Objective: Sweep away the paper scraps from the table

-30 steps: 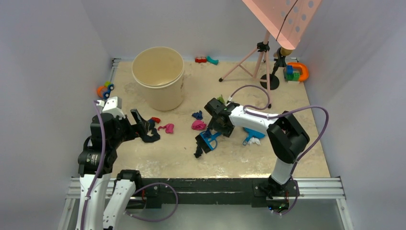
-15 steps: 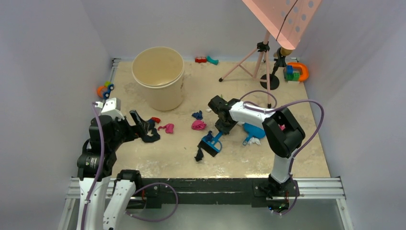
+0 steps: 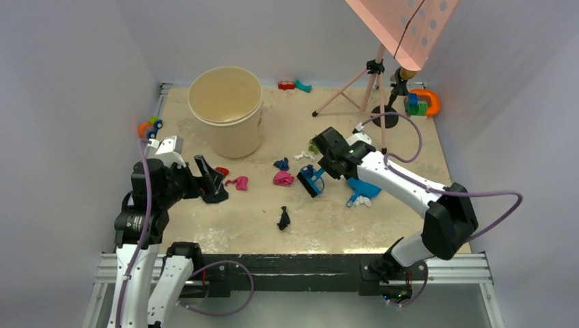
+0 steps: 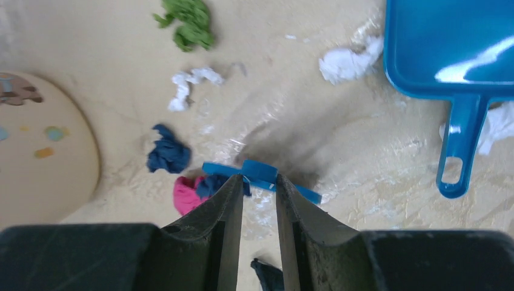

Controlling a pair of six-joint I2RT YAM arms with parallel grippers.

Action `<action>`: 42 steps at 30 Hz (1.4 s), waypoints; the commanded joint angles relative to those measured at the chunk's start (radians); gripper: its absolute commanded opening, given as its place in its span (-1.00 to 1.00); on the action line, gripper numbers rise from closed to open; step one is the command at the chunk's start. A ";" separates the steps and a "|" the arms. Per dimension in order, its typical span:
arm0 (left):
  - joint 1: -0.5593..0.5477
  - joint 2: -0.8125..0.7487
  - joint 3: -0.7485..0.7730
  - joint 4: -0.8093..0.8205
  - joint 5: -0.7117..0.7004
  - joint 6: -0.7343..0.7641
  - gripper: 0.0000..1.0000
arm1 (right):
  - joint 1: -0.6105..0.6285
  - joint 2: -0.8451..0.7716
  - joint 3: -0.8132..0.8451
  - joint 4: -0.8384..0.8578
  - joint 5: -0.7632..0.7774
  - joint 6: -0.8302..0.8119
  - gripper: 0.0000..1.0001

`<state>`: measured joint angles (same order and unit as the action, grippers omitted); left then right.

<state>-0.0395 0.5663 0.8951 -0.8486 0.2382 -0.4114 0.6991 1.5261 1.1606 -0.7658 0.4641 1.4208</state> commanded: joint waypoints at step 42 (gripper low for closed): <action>-0.180 0.072 0.054 0.048 -0.095 -0.013 0.97 | -0.327 0.237 0.015 0.097 -0.163 -0.028 0.28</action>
<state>-0.2165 0.6483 0.9356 -0.8036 0.1909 -0.4603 0.3840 1.7550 1.1481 -0.5617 0.2775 1.2690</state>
